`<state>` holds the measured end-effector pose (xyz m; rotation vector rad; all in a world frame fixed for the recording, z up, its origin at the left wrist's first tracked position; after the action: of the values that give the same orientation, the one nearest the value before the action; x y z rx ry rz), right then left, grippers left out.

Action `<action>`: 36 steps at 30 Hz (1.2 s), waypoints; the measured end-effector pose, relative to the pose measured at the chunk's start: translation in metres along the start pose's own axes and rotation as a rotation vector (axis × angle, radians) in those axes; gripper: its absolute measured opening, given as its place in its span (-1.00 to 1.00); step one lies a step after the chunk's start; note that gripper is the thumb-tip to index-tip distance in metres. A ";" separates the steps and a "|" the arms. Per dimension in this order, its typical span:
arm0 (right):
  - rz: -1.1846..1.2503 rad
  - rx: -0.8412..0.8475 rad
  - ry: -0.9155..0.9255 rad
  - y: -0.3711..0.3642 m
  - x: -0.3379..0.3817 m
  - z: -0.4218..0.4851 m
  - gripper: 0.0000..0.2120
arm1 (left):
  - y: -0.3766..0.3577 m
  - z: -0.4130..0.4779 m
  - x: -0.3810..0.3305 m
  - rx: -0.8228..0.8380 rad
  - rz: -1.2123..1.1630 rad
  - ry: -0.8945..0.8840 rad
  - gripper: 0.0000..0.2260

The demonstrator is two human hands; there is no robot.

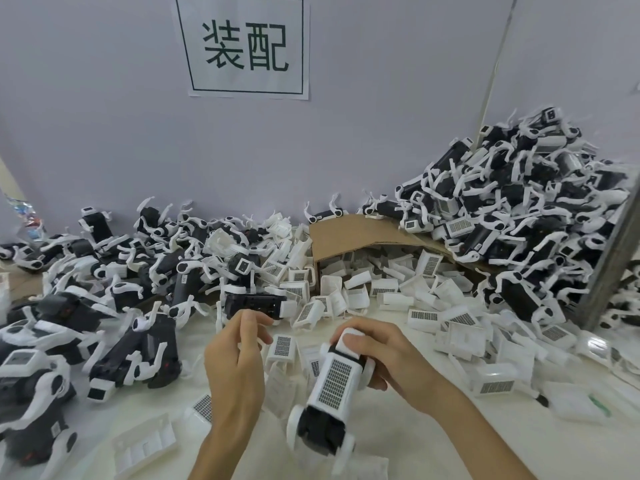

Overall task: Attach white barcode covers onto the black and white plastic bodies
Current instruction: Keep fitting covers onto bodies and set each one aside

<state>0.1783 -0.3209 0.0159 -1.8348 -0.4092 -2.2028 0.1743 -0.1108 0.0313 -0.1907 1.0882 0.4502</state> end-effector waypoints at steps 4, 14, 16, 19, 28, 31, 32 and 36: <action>0.020 -0.186 0.029 0.040 0.046 0.016 -0.80 | 0.005 0.000 0.003 -0.052 -0.018 0.010 -0.66; -0.195 -0.793 0.235 0.189 0.225 0.056 -0.51 | -0.005 0.007 0.034 0.005 0.097 0.146 -0.79; -0.434 -0.668 0.223 0.142 0.168 0.048 -0.64 | 0.000 0.007 0.039 -0.025 0.142 0.180 -0.63; -0.545 -0.406 0.107 0.061 0.058 0.028 -0.67 | 0.009 0.008 0.045 -0.054 0.188 0.232 -0.52; -0.873 -0.189 -0.044 -0.008 -0.023 0.094 -0.19 | -0.001 0.008 0.058 0.050 0.092 0.309 -0.40; -0.907 -0.112 -0.008 -0.017 -0.029 0.120 -0.22 | 0.000 0.007 0.055 0.025 0.037 0.311 -0.38; -0.953 -0.099 0.001 -0.020 -0.032 0.127 -0.23 | 0.001 0.006 0.055 0.017 0.021 0.314 -0.38; -1.097 -0.181 0.088 -0.029 -0.031 0.143 -0.32 | 0.001 0.006 0.060 0.004 -0.001 0.346 -0.41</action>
<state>0.3039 -0.2416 0.0077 -1.7885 -1.5309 -3.0196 0.2021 -0.0921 -0.0187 -0.2725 1.4277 0.4235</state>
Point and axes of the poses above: each hand's wrist, its own z-axis towards the middle knuckle, its own y-axis out of the back of the hand, x = y × z, the point moved 10 cm from there along z, towards the middle knuckle, and after that the axes turned 4 degrees about z, right-handed, at the moved point
